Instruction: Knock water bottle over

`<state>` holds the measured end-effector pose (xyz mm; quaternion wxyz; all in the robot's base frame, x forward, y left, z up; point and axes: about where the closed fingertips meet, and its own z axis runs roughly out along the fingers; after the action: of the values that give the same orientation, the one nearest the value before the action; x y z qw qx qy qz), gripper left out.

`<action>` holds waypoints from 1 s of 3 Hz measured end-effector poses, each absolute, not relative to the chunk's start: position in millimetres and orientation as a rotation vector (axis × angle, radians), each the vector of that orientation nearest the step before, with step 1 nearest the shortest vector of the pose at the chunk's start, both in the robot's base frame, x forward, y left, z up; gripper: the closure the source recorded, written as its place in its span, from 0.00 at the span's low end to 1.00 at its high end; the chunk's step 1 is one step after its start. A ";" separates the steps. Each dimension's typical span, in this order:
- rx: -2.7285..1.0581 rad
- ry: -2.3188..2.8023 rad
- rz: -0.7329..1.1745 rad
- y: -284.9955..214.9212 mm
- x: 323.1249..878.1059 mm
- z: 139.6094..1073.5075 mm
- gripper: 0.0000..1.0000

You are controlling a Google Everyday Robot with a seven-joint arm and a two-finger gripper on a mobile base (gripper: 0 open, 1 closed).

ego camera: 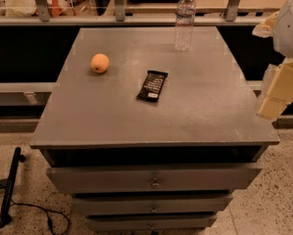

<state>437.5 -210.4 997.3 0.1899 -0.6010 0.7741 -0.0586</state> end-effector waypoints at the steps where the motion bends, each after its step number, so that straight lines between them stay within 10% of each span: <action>1: -1.689 2.175 -0.165 -210.4 437.5 997.3 0.00; 3: -1.341 2.170 0.016 -238.4 448.7 960.4 0.00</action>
Offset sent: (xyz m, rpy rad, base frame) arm 0.0460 -0.0309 -0.0110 0.4365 -0.2312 -0.2853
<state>448.7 -238.4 960.4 0.2908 -0.5030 0.8139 0.0059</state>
